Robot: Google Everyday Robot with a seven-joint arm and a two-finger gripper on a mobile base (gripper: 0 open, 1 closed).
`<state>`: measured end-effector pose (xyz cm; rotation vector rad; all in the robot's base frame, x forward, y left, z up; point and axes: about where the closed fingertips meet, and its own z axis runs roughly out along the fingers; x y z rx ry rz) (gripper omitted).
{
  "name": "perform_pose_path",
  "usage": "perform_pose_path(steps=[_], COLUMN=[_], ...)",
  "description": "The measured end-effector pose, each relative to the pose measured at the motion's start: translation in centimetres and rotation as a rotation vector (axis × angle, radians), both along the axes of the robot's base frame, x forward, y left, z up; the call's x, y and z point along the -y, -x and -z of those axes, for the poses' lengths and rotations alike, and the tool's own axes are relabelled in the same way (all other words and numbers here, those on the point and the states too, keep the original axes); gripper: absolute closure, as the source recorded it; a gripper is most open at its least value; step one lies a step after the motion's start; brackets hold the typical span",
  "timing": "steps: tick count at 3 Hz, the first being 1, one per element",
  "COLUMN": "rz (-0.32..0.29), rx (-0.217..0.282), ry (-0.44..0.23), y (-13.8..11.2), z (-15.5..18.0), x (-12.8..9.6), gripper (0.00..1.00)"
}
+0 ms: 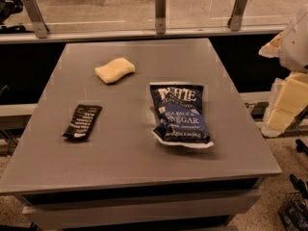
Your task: Move blue chip bag near rxbar chocolate
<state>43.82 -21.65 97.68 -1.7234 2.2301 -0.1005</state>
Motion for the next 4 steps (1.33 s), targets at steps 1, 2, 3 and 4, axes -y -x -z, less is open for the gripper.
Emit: perform_pose_path(steps=[1, 2, 3, 4], rz=[0.001, -0.007, -0.007, -0.019], rx=[0.015, 0.035, 0.032, 0.007], ry=[-0.002, 0.011, 0.028, 0.063], y=[0.0, 0.1, 0.0, -0.3], z=[-0.1, -0.3, 0.2, 1.6], x=[0.0, 0.0, -0.1, -0.4], gripper=[0.00, 0.00, 0.00, 0.00])
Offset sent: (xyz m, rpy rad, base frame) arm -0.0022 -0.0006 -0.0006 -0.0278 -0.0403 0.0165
